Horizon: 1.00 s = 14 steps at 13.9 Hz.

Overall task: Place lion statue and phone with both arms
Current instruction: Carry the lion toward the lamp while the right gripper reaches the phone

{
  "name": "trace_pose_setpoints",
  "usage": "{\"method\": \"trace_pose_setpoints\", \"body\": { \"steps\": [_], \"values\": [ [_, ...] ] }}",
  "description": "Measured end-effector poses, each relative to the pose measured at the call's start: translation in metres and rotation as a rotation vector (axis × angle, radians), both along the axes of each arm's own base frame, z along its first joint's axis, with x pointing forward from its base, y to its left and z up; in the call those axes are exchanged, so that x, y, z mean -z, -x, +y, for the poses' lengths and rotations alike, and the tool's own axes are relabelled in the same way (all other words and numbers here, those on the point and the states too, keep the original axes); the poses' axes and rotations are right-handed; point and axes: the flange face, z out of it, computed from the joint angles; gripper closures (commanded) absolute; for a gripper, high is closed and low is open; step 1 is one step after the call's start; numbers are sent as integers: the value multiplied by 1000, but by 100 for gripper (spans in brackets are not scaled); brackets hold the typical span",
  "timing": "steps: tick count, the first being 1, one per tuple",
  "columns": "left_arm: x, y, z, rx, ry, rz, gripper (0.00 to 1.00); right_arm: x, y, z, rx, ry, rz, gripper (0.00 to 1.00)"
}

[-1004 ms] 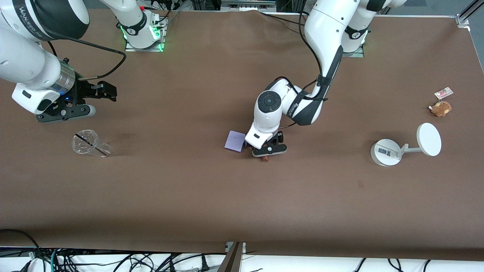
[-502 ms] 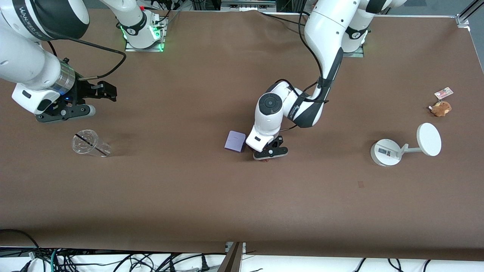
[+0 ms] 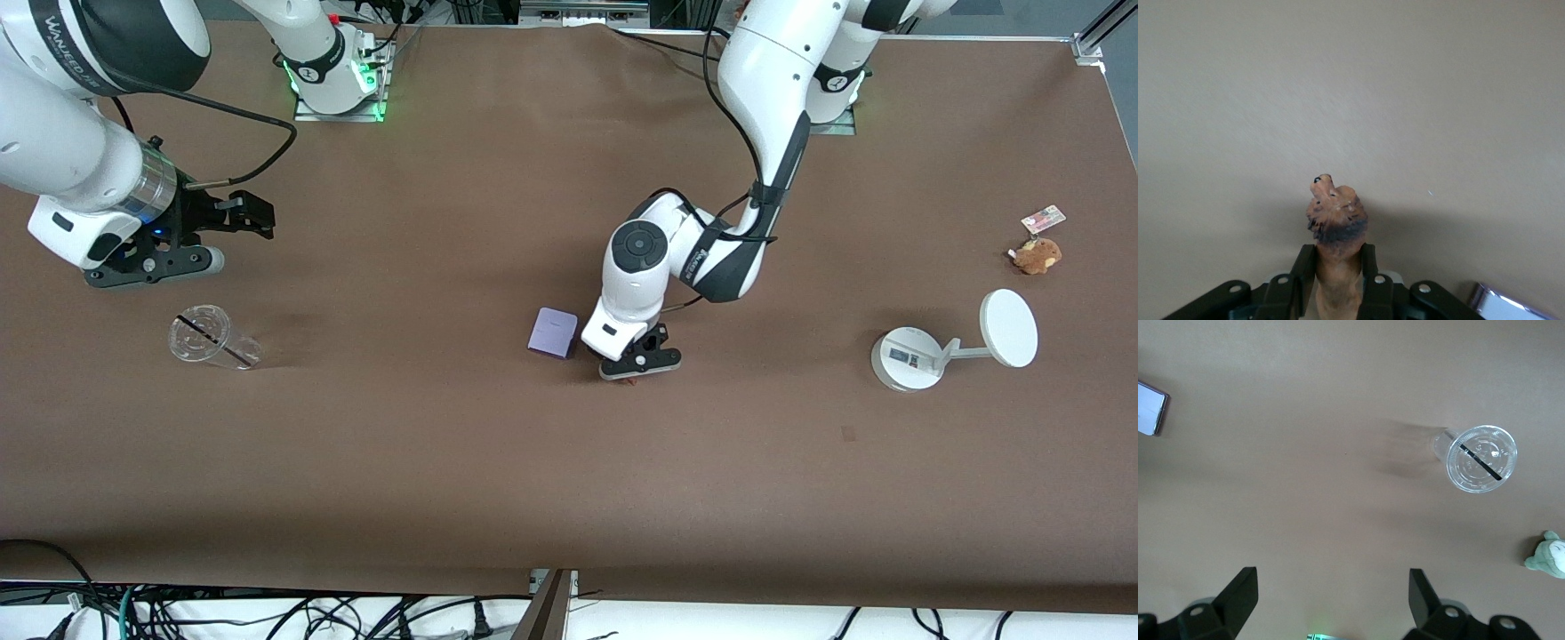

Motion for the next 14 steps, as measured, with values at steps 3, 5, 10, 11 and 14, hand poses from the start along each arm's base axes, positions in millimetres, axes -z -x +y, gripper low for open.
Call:
{"method": "trace_pose_setpoints", "body": {
  "steps": [3,5,10,11,14],
  "values": [
    [-20,-21,40,68,-45,23,100,0,0,0,0,0,0,0],
    [-32,-37,86,98,-58,38,100,0,0,0,0,-1,0,0],
    [-35,-47,225,132,-81,119,100,1,0,22,99,-48,-5,0],
    [-32,-47,247,118,-82,135,100,4,1,34,104,-50,-6,0],
    [-24,-45,289,75,-81,163,100,24,6,90,125,-35,2,0]
  ]
}}
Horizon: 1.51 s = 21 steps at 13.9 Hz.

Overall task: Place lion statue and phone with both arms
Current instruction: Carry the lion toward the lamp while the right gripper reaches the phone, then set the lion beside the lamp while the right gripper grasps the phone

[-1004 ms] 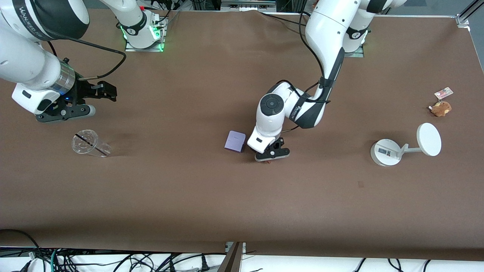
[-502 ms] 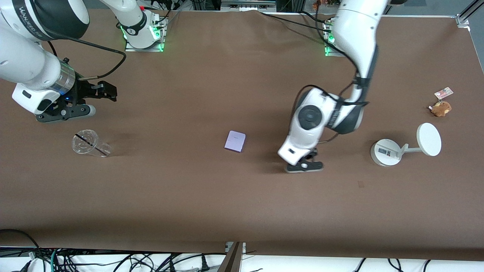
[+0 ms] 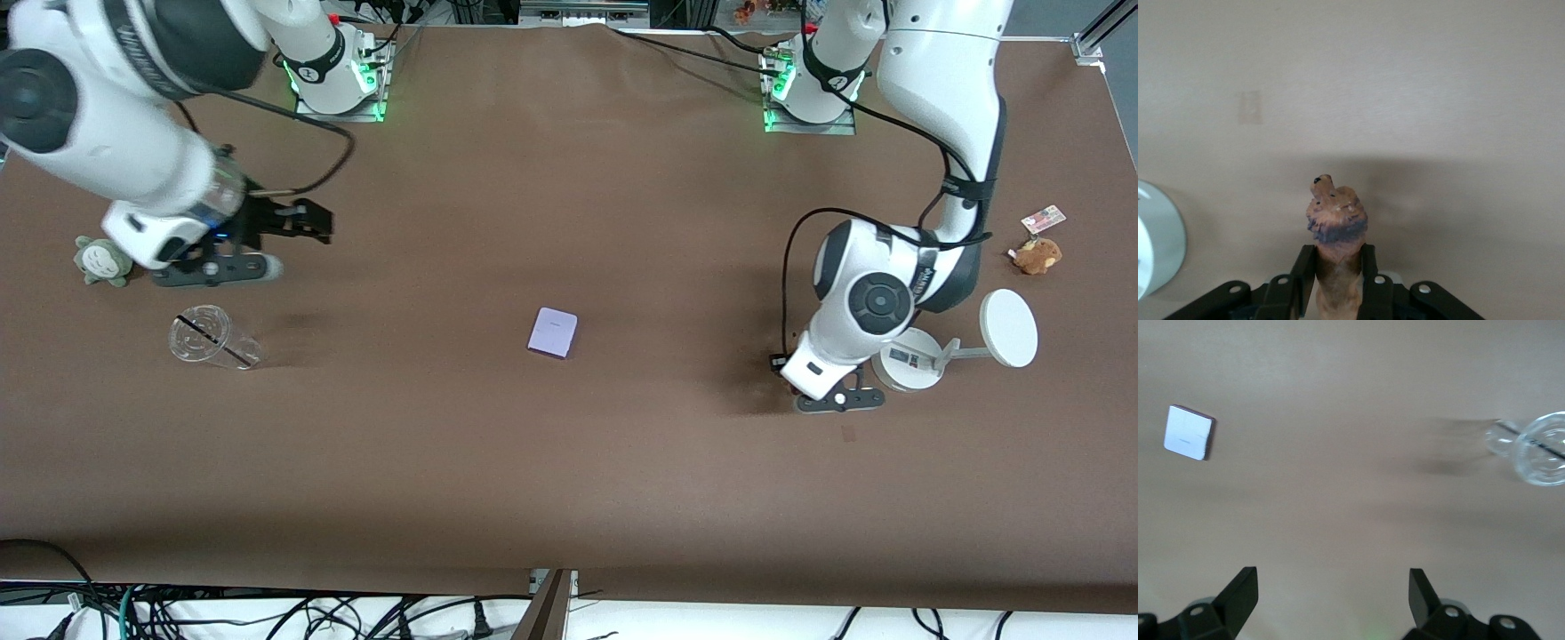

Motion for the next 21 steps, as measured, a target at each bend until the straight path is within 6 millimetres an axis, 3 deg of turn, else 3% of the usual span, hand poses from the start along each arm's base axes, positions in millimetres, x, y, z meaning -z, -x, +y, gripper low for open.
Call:
{"method": "trace_pose_setpoints", "body": {
  "steps": [5,10,16,21],
  "values": [
    [5,1,39,4,-1,1,100,54,1,85,63,13,-26,0],
    [23,8,81,22,1,-8,100,108,6,143,114,22,-38,0],
    [16,22,86,33,9,-3,100,173,10,194,162,33,-57,0],
    [30,45,91,63,16,-52,100,203,-6,235,232,25,-84,0]
  ]
}}
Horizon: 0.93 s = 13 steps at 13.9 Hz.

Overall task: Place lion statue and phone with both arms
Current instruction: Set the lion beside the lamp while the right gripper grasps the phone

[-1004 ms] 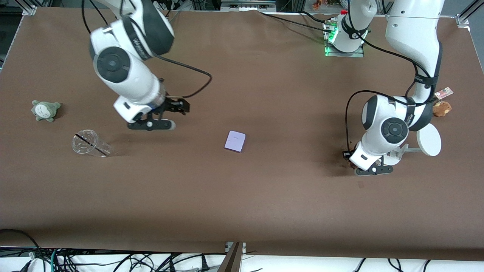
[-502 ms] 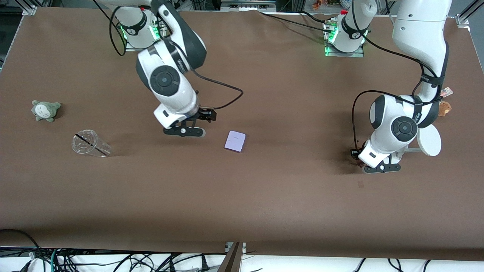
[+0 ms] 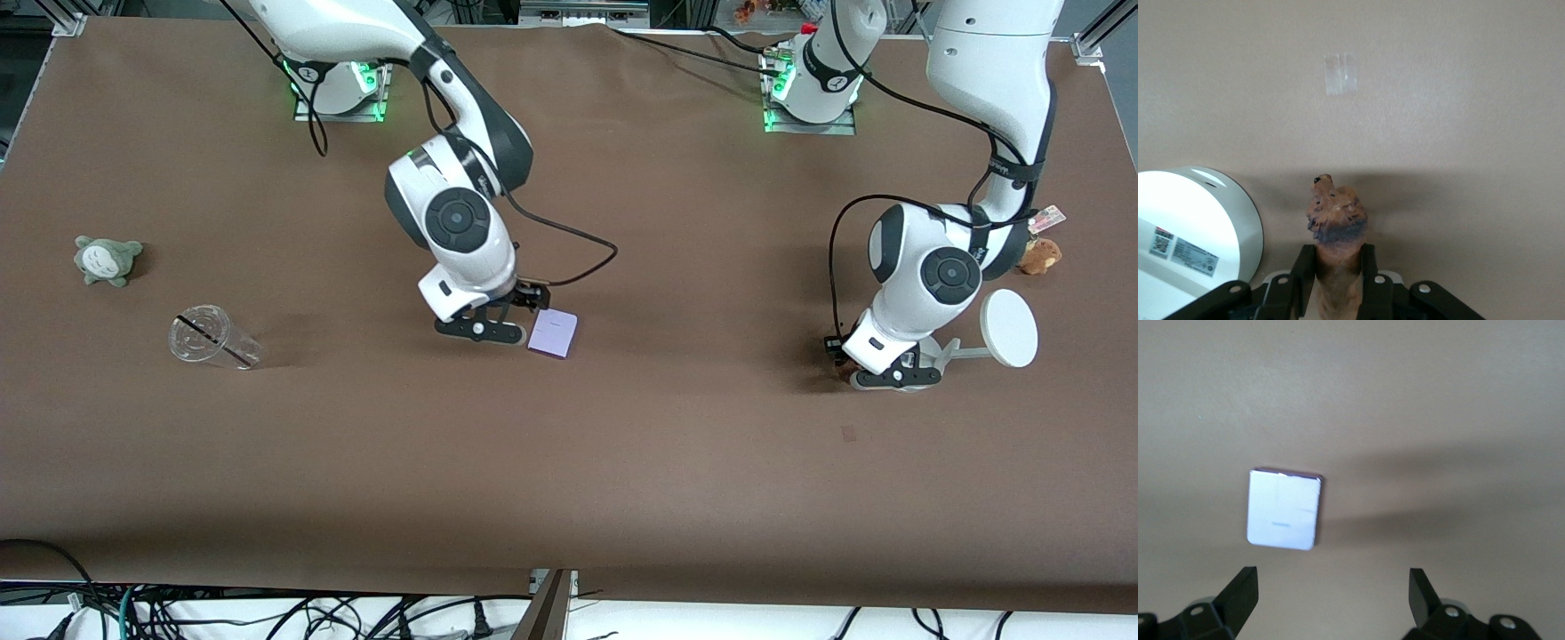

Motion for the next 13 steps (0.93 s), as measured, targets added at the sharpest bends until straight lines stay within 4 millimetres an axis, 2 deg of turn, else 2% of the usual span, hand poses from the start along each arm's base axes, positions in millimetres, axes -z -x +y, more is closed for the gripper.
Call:
{"method": "trace_pose_setpoints", "body": {
  "steps": [1,2,3,6,9,11,13],
  "values": [
    [2,2,0,2,0,-2,100,7,-3,6,14,-3,-5,0],
    [2,2,0,3,0,-3,55,15,-7,11,29,-10,-17,0],
    [2,2,0,4,0,-3,1,22,-9,15,40,-18,-29,0],
    [-1,2,0,3,1,-8,0,46,-14,21,66,-39,-57,0],
    [-20,-1,-5,-11,8,5,0,65,-13,28,84,-54,-77,0],
    [-52,-9,-20,-44,13,64,0,74,-12,34,86,-57,-80,0],
    [-101,-20,-43,-78,18,112,0,80,-11,42,97,-60,-82,0]
  ]
}}
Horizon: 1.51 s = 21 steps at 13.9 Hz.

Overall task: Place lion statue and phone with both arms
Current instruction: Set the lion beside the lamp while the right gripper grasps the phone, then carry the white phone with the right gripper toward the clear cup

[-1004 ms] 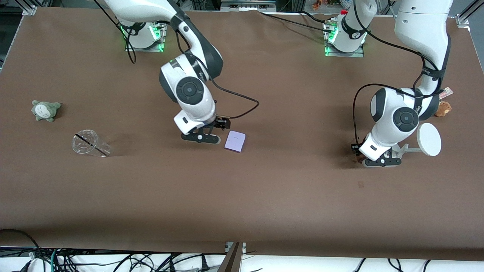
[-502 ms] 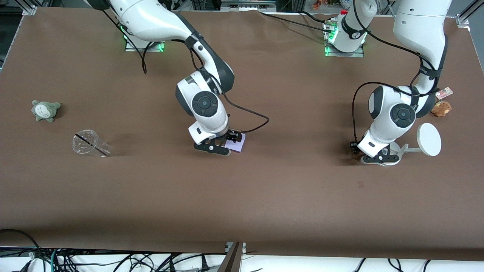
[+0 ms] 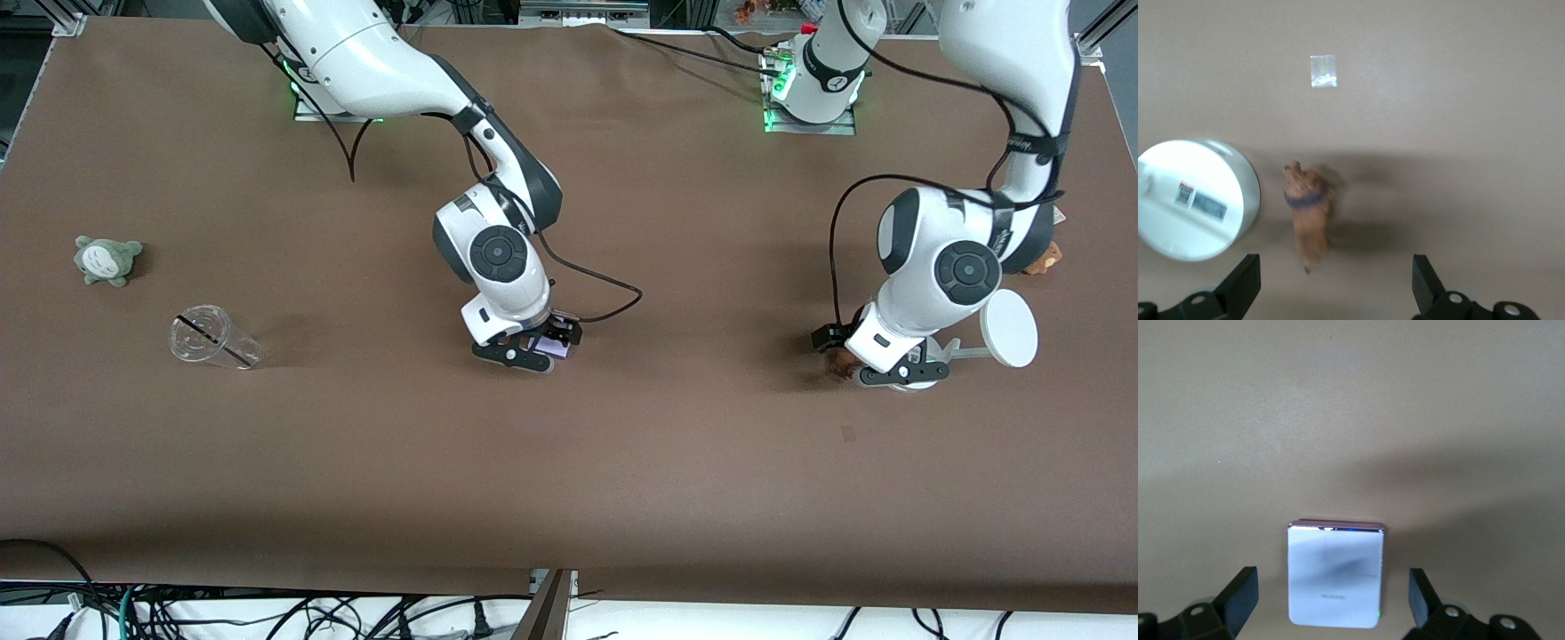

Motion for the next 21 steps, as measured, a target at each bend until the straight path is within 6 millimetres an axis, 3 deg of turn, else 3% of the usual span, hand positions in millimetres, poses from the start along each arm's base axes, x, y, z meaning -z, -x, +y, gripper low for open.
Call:
{"method": "trace_pose_setpoints", "body": {
  "steps": [2,4,7,9,12,15,17,21],
  "values": [
    [-56,-9,-18,-20,2,15,0,8,-1,6,2,3,-4,0],
    [-106,-15,-17,-33,7,-4,0,19,-1,7,-2,16,-5,0],
    [-169,-16,20,-91,19,-72,0,30,-1,9,3,14,-10,0],
    [-197,-5,51,-122,23,-75,0,32,-1,9,6,13,-10,0],
    [-227,11,102,-75,45,-75,0,35,-2,7,13,16,-9,0],
    [-244,29,148,-48,69,-52,0,40,-3,7,33,12,-15,0],
    [-253,40,151,-40,76,-30,0,43,-4,7,53,9,-17,0],
    [-258,44,132,-5,82,-14,0,55,-2,6,71,10,-13,0]
  ]
}}
